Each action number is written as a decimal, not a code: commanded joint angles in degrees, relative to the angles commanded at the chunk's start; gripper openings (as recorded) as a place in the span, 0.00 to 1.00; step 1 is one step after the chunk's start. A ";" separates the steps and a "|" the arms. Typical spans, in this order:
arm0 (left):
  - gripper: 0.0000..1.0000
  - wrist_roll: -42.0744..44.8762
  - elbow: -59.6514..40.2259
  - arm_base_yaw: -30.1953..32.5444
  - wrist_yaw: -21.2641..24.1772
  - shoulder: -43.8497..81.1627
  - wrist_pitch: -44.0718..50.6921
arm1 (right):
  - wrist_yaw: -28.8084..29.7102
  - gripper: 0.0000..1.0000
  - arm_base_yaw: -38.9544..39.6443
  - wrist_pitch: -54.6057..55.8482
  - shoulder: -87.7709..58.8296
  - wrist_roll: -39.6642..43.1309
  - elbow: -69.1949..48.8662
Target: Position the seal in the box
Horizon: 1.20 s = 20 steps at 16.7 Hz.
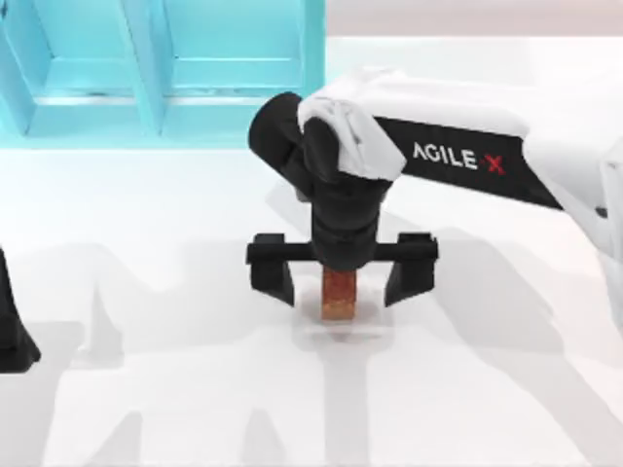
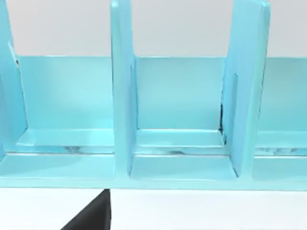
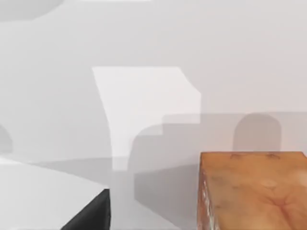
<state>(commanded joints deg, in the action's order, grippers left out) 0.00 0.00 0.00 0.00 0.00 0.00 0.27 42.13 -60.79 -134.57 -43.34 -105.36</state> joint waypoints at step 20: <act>1.00 0.00 0.00 0.00 0.00 0.00 0.00 | 0.00 0.00 0.00 0.00 0.00 0.00 0.00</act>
<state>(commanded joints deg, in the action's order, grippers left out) 0.00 0.00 0.00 0.00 0.00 0.00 0.27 42.13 -60.79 -134.57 -43.34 -105.36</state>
